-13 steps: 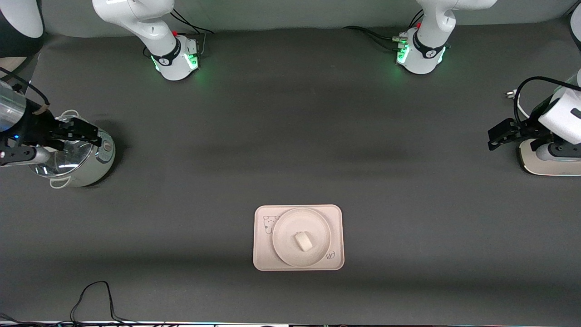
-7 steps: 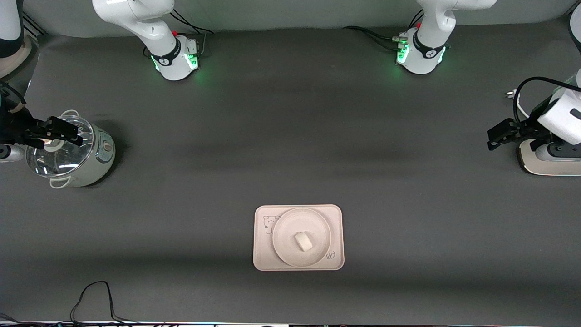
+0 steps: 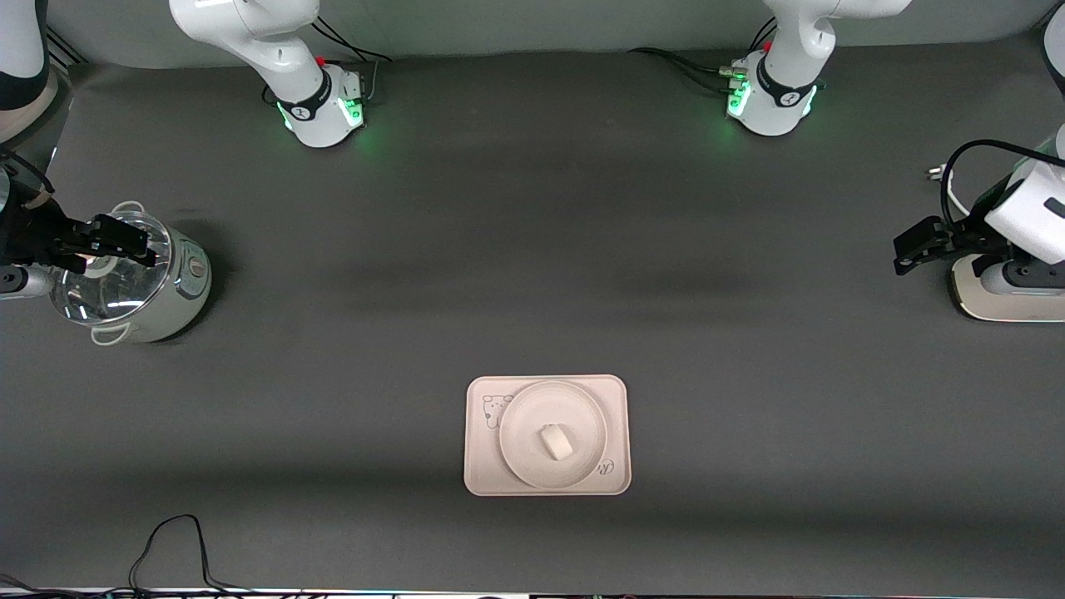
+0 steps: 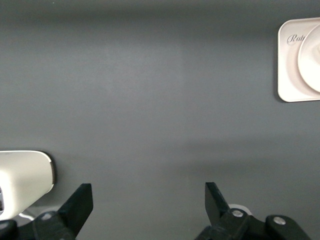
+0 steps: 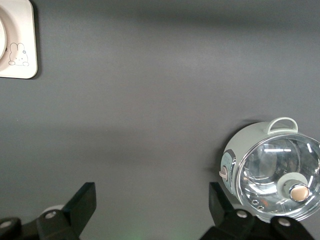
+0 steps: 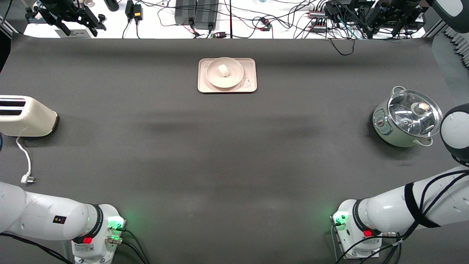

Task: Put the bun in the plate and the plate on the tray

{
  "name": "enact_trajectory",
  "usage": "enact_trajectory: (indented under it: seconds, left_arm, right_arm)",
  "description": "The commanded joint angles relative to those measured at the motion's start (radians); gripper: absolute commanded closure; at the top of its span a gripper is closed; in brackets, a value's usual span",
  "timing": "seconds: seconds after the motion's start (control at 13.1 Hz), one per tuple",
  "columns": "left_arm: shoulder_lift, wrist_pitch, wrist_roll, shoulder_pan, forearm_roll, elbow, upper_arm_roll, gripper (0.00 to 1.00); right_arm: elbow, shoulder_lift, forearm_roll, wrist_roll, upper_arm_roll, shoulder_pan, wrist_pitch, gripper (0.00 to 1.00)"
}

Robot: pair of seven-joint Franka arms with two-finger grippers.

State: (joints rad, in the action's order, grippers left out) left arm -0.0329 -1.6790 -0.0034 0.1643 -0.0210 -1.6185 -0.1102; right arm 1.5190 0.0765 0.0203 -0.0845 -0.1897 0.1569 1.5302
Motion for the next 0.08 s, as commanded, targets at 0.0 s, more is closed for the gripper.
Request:
enact_trajectory:
  seconds: [0.0]
  left_arm:
    - [-0.013, 0.056, 0.016, 0.018, -0.091, 0.048, 0.030, 0.00]
  right_arm:
    - [0.020, -0.018, -0.019, -0.001, -0.001, 0.009, 0.011, 0.00]
